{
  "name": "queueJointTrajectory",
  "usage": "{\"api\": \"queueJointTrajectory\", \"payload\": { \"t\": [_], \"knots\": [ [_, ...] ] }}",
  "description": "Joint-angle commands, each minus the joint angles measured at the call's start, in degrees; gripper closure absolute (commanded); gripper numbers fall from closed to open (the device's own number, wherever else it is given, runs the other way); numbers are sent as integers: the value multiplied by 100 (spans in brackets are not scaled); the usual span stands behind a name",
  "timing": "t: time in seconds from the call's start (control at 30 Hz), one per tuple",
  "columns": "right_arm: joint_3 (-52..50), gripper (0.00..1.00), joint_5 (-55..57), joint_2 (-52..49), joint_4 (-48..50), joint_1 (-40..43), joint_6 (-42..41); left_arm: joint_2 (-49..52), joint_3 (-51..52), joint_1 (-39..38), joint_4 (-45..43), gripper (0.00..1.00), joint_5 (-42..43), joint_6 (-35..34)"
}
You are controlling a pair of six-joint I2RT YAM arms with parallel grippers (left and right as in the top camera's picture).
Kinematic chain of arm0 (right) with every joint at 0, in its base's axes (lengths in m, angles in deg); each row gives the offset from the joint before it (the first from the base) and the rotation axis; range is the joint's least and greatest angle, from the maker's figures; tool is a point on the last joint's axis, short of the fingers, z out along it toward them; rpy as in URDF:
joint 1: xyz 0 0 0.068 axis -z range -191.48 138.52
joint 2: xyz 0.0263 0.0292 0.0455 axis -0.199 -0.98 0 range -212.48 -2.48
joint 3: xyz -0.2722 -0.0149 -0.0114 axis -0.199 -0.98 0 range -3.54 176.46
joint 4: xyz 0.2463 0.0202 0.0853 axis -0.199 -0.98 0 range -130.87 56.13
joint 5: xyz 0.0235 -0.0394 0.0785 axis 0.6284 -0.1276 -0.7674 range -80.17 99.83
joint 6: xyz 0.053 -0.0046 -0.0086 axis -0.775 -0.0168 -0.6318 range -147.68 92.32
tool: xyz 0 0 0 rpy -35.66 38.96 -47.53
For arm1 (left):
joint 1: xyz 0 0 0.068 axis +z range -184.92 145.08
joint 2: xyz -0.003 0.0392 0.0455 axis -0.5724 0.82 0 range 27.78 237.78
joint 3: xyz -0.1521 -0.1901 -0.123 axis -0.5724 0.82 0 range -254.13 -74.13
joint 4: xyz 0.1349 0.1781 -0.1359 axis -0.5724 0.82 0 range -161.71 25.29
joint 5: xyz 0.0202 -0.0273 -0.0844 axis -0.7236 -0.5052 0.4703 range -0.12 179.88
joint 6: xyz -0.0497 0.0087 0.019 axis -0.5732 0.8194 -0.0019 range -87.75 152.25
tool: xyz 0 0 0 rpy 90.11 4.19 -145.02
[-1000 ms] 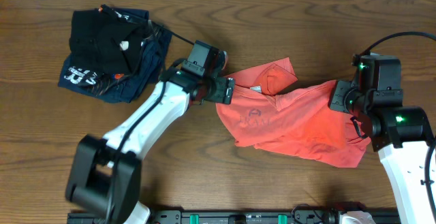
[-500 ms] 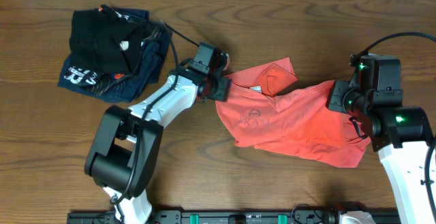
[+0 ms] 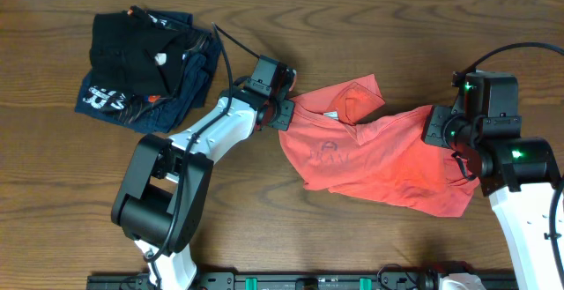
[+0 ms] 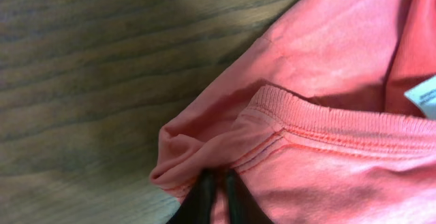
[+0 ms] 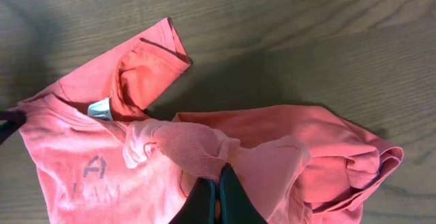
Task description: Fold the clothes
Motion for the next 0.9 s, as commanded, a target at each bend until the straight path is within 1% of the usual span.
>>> {"api": "queueJointTrajectory", "payload": {
  "t": [0.0,0.17,0.3,0.33,0.37,0.4,0.5,0.63,0.8,0.83,0.87],
  "knots": [
    [-9,99,-4,48,-4,37,72,11,0,24,66,94,-96,63],
    [-9,99,0,48,2,37,72,-332,-225,24,595,94,-275,94],
    [-9,99,-2,48,42,37,70,-723,-249,24,605,94,-291,238],
    [-9,99,-2,48,52,37,70,-741,-249,24,575,90,-291,297],
    [-9,99,-2,48,63,37,70,-739,-249,24,544,73,-289,334],
    [-9,99,-2,48,76,37,70,-708,-247,24,514,66,-286,382],
    [-9,99,0,48,81,37,70,-525,-234,24,398,53,-262,669],
    [-9,99,-2,48,81,37,72,-186,-232,24,219,45,-260,1078],
    [-9,99,-2,48,76,37,70,144,-232,24,195,45,-177,1368],
    [-9,99,-2,48,76,37,70,173,-232,24,195,46,-157,1416],
    [-9,99,-2,48,72,37,70,177,-232,24,195,49,-157,1419]
  ]
}}
